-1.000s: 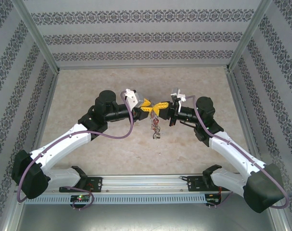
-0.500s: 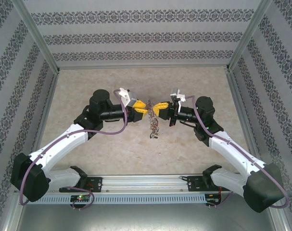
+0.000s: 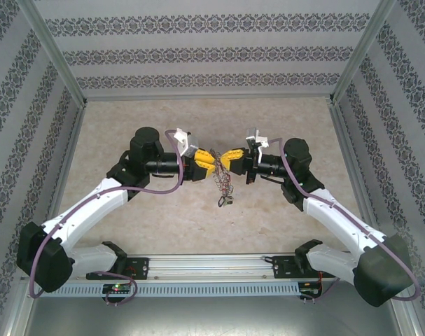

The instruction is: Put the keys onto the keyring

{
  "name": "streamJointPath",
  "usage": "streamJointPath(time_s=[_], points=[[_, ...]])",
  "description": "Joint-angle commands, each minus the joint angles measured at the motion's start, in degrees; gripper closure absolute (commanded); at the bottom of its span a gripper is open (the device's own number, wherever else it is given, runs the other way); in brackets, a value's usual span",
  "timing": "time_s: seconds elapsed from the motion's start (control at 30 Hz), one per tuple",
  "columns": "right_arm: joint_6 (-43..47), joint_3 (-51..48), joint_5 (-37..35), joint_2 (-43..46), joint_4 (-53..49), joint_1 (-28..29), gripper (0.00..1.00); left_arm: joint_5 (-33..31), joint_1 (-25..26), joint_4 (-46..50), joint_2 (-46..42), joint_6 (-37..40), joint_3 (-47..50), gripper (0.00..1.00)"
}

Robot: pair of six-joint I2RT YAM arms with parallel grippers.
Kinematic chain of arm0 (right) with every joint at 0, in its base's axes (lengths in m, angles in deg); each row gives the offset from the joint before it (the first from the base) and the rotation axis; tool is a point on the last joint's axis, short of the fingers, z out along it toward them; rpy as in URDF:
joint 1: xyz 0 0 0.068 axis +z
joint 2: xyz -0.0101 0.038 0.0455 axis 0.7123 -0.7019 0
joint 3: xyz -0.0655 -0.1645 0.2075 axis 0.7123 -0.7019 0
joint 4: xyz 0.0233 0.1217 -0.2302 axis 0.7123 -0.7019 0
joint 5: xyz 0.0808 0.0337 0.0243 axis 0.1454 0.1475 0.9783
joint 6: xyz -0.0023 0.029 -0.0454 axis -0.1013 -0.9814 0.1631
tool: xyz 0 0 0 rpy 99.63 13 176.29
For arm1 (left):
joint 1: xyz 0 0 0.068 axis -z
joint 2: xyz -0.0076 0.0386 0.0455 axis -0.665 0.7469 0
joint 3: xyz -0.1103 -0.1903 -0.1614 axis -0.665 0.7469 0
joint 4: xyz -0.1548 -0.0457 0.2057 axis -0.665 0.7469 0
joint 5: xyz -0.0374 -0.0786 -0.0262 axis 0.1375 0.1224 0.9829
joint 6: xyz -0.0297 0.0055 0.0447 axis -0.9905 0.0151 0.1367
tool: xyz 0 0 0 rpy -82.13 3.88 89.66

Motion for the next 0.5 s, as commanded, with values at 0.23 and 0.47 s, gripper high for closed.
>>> streamJointPath(time_s=[0.23, 0.47], points=[[1.48, 3.26, 2.45, -0.67, 2.57, 1.14, 1.00, 1.74, 0.57, -1.38, 2.24, -0.64, -2.84, 0.70], [2.00, 2.95, 2.28, -0.40, 2.07, 1.27, 1.00, -2.16, 0.49, -1.02, 0.81, 0.04, -1.26, 0.62]])
